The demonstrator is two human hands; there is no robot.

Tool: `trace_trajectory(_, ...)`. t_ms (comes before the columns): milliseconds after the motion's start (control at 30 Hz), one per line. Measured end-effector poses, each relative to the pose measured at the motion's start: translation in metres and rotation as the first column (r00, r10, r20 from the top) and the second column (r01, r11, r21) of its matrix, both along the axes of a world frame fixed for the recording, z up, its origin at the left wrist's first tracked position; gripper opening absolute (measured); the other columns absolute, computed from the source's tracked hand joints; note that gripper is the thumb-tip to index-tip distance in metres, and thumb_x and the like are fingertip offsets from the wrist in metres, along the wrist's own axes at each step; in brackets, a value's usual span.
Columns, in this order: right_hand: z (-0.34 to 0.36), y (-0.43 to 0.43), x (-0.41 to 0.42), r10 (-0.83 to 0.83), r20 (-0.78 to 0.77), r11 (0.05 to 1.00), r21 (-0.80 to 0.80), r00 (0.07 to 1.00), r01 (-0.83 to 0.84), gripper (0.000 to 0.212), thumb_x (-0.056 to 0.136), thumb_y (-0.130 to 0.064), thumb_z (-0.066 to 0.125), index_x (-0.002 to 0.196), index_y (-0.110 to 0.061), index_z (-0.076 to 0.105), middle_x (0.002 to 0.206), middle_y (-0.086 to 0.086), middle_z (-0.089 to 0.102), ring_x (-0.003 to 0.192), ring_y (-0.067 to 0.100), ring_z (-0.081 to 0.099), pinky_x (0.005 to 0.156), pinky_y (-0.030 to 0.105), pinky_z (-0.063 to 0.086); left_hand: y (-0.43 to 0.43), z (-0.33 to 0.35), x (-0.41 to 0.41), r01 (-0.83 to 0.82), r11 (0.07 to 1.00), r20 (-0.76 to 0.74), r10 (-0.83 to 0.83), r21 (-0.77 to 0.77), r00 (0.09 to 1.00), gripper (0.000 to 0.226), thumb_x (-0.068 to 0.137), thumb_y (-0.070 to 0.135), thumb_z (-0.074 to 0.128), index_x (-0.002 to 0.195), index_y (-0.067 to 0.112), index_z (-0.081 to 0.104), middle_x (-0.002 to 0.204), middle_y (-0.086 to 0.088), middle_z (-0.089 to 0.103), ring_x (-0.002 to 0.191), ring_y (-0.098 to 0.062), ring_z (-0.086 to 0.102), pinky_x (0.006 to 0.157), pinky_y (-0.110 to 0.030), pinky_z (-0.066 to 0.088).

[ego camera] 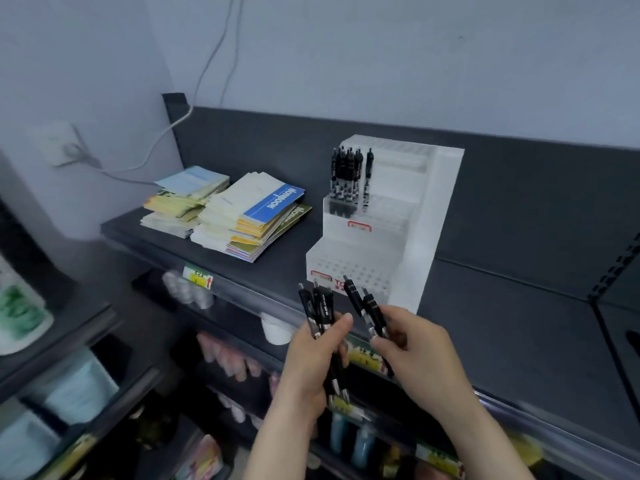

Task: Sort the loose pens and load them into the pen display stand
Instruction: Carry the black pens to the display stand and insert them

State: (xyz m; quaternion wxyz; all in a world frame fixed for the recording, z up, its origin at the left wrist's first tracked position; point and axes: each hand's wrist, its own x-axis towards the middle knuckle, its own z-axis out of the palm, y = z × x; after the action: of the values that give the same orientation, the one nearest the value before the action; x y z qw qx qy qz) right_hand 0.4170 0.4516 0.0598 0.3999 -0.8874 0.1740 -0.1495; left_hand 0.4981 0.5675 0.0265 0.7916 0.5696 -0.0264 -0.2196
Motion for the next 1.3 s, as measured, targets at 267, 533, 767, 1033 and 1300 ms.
trace_trajectory(267, 0.001, -0.002, 0.068, 0.062, -0.022, 0.998, -0.007, 0.998, -0.062, 0.026, 0.083, -0.018, 0.068, 0.083, -0.043, 0.063, 0.074, -0.021, 0.066, 0.072, -0.003, 0.06, 0.07, 0.023, 0.05, -0.003, 0.008, 0.062, -0.055, 0.998, 0.007, 0.055, -0.022, 0.998, 0.016, 0.088, 0.013, 0.068, 0.077, 0.013, 0.056, 0.053, -0.002, 0.047, 0.041, -0.009, 0.045, 0.041, -0.019, 0.04)
trace_trajectory(533, 0.013, -0.021, 0.154, 0.079, 0.047, 0.996, 0.039, 0.996, -0.081, 0.017, 0.083, -0.019, 0.067, 0.088, -0.035, 0.066, 0.072, -0.02, 0.065, 0.072, -0.001, 0.061, 0.069, 0.027, 0.05, -0.026, 0.03, 0.148, -0.023, 0.999, 0.028, 0.023, -0.022, 0.999, 0.013, 0.086, 0.015, 0.068, 0.089, 0.007, 0.059, 0.061, -0.003, 0.053, 0.045, -0.006, 0.049, 0.041, -0.018, 0.039)
trace_trajectory(767, 0.031, -0.038, 0.189, 0.08, 0.174, 0.991, 0.091, 0.981, -0.097, 0.027, 0.088, -0.014, 0.062, 0.084, -0.04, 0.068, 0.081, -0.022, 0.068, 0.076, 0.001, 0.062, 0.071, 0.022, 0.05, -0.045, 0.044, 0.189, -0.011, 0.998, 0.061, 0.015, -0.066, 0.998, 0.012, 0.089, 0.017, 0.064, 0.08, 0.01, 0.067, 0.063, -0.001, 0.058, 0.051, -0.005, 0.049, 0.042, -0.016, 0.035)
trace_trajectory(1033, 0.08, -0.079, 0.224, -0.385, 0.552, 0.921, 0.286, 0.74, 0.266, 0.024, 0.082, -0.011, 0.069, 0.088, -0.034, 0.069, 0.089, -0.008, 0.07, 0.081, 0.012, 0.065, 0.078, 0.027, 0.05, -0.056, 0.058, 0.223, -0.067, 0.997, 0.157, 0.074, -0.048, 0.985, 0.02, 0.086, 0.021, 0.069, 0.067, 0.016, 0.07, 0.069, -0.006, 0.06, 0.053, -0.011, 0.046, 0.05, -0.023, 0.038)
trace_trajectory(1300, 0.076, -0.08, 0.254, -0.586, 0.592, 0.8, 0.309, 0.554, 0.515, 0.02, 0.075, -0.011, 0.078, 0.089, -0.021, 0.07, 0.075, -0.015, 0.067, 0.068, -0.007, 0.062, 0.07, 0.006, 0.048, -0.056, 0.07, 0.246, 0.056, 0.998, 0.287, -0.066, 0.043, 0.956, 0.02, 0.084, 0.023, 0.071, 0.072, 0.014, 0.058, 0.059, 0.0, 0.053, 0.05, -0.011, 0.044, 0.048, -0.024, 0.04)
